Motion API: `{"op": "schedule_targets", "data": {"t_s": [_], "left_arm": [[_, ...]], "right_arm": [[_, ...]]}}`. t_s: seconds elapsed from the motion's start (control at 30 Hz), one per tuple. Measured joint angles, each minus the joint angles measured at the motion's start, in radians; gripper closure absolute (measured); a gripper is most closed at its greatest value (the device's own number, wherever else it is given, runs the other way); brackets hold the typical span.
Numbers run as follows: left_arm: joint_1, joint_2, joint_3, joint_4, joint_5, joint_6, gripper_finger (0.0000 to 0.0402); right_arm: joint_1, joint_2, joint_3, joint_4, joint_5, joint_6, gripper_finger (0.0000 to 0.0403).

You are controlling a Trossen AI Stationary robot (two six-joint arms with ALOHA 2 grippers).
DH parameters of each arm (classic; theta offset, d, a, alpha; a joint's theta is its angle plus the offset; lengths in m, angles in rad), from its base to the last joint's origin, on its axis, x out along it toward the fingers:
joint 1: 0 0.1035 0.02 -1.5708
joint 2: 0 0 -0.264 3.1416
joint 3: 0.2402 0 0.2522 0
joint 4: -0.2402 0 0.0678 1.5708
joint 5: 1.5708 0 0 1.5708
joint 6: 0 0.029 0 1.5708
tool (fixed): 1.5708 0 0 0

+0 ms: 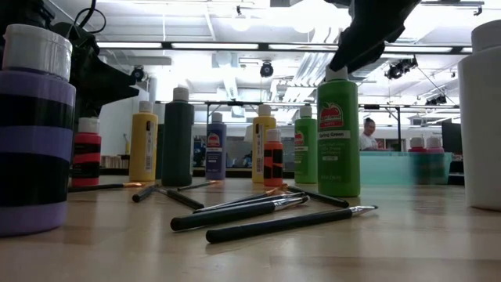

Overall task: Pick & Place Paint Supplies
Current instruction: Put the big green paint bottle into the green bin

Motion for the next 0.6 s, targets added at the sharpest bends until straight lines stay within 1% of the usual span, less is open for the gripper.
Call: {"op": "schedule_targets", "data": {"t_s": [0.1,0.17,0.27,0.5,0.53,0.6], "left_arm": [[0.0,0.0,0.0,0.0,0.0,0.0,0.025],[0.0,0.0,0.0,0.0,0.0,0.0,0.025],[0.0,0.0,0.0,0.0,0.0,0.0,0.025],[0.0,0.0,0.0,0.0,0.0,0.0,0.025],[0.0,0.0,0.0,0.0,0.0,0.0,0.025],[0.0,0.0,0.0,0.0,0.0,0.0,0.025]], "right_arm": [[-0.004,-0.001,0.0,-0.004,-0.001,0.006,0.0157],[-0.004,-0.001,0.0,-0.01,-0.001,0.024,0.0169],[-0.004,-0.001,0.0,-0.009,-0.002,0.027,0.0198],[-0.004,-0.001,0.0,-0.015,-0.022,0.036,0.0279],[-0.004,-0.001,0.0,-0.015,-0.023,0.055,0.0288],[-0.005,-0.004,0.0,-0.016,-0.02,0.105,0.0289]]}}
